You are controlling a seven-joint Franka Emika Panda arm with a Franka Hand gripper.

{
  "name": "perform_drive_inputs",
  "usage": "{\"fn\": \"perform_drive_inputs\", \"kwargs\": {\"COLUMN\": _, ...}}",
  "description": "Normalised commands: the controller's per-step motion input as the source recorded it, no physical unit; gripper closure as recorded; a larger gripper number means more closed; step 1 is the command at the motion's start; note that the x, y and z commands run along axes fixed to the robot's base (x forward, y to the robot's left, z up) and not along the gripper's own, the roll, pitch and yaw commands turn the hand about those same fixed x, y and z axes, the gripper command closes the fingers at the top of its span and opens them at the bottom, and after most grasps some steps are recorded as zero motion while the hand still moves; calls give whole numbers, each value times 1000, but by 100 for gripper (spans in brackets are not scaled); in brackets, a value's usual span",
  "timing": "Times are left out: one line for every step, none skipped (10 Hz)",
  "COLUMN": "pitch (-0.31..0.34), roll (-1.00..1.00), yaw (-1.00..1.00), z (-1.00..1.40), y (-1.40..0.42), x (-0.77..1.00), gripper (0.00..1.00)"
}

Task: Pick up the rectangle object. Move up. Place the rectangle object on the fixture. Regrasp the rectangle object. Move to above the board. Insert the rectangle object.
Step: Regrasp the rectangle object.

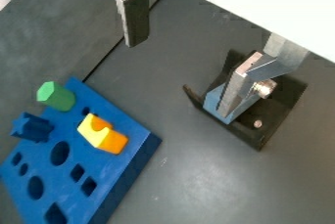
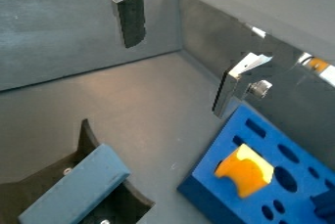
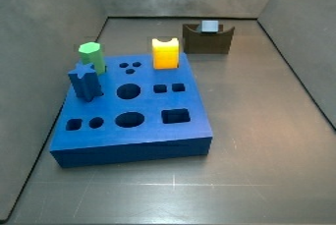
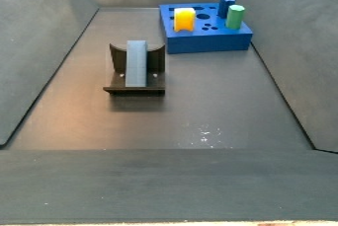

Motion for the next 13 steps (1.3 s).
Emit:
{"fn": "perform_drive_inputs", "kwargs": {"pitch": -28, "roll": 1000, "yaw": 5, "z": 16, "y": -32, "x": -55, "gripper": 0}}
{"fn": "perform_drive_inputs", "kwargs": {"pitch": -33, "roll": 1000, "yaw": 6, "z": 13, "y": -31, "x": -52, "gripper": 0}}
{"fn": "perform_drive_inputs", "kwargs": {"pitch": -40, "roll": 1000, "yaw": 6, "z": 17, "y": -33, "x": -53, "gripper": 0}}
{"fn": "perform_drive_inputs", "kwargs": {"pitch": -45, "roll": 1000, "yaw": 7, "z": 19, "y": -29, "x": -51, "gripper": 0}}
{"fn": "perform_drive_inputs", "kwargs": {"pitch": -52, "roll": 1000, "yaw": 8, "z": 15, "y": -30, "x": -50, "gripper": 0}}
{"fn": "perform_drive_inputs", "kwargs": {"pitch": -57, "roll": 1000, "yaw": 8, "z": 14, "y": -27, "x": -49, "gripper": 0}}
{"fn": "perform_drive_inputs", "kwargs": {"pitch": -65, "roll": 1000, "yaw": 9, "z": 8, "y": -25, "x": -43, "gripper": 0}}
{"fn": "perform_drive_inputs", "kwargs": {"pitch": -69, "roll": 1000, "yaw": 10, "z": 4, "y": -26, "x": -40, "gripper": 0}}
{"fn": "perform_drive_inputs", "kwargs": {"pitch": -76, "roll": 1000, "yaw": 10, "z": 10, "y": -23, "x": -38, "gripper": 0}}
{"fn": "perform_drive_inputs", "kwargs": {"pitch": -81, "roll": 1000, "yaw": 11, "z": 13, "y": -20, "x": -38, "gripper": 0}}
{"fn": "perform_drive_inputs", "kwargs": {"pitch": -88, "roll": 1000, "yaw": 12, "z": 14, "y": -23, "x": -34, "gripper": 0}}
{"fn": "perform_drive_inputs", "kwargs": {"pitch": -94, "roll": 1000, "yaw": 12, "z": 11, "y": -19, "x": -31, "gripper": 0}}
{"fn": "perform_drive_inputs", "kwargs": {"pitch": -100, "roll": 1000, "yaw": 13, "z": 10, "y": -23, "x": -30, "gripper": 0}}
